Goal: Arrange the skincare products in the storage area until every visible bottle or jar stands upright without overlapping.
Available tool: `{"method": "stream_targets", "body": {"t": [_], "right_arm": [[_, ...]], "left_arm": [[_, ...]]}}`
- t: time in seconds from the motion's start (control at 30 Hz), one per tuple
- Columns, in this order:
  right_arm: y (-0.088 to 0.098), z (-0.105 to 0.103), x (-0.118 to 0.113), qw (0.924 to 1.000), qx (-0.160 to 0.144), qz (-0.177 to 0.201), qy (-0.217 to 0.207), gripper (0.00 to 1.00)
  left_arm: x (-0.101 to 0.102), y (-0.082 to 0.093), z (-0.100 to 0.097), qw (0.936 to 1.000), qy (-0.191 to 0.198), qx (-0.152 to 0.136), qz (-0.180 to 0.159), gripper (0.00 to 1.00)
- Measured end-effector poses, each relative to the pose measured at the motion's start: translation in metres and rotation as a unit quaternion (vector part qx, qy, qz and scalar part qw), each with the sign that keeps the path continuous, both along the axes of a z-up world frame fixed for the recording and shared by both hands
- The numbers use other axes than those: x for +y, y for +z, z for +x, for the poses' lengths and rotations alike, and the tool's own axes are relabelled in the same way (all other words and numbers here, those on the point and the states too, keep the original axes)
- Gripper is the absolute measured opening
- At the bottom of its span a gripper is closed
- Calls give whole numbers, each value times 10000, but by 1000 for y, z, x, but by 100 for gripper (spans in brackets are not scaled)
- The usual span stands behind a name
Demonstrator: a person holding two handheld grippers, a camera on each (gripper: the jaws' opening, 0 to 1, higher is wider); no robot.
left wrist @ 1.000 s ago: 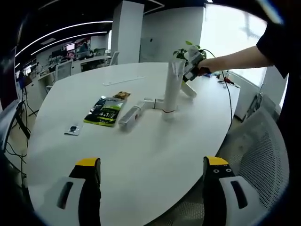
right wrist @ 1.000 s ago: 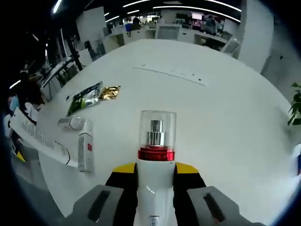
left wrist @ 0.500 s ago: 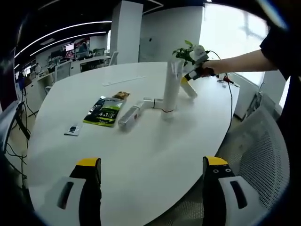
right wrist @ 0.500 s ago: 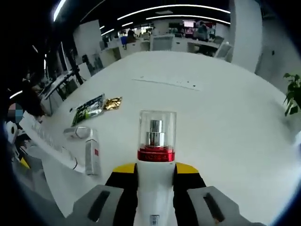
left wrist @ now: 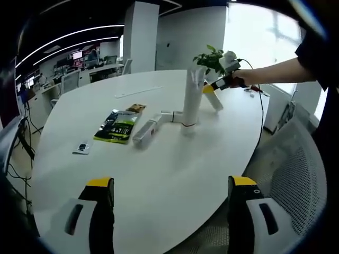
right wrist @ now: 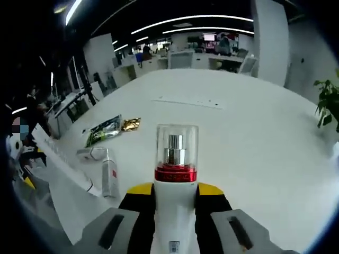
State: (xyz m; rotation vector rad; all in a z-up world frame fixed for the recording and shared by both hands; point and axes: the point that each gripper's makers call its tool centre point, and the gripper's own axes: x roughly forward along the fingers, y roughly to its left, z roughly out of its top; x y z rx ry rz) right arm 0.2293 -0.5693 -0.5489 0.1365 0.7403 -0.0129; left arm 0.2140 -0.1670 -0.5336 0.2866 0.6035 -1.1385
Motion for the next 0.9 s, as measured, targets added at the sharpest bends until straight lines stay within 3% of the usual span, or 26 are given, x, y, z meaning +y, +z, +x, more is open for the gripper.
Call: {"method": "stream_targets", "body": {"t": [0.9], "right_arm": [[55,-32,34,9980,-621,138,7,18]], "left_arm": [[-6,6,-5,9996,-206,-155,-109,82]]}}
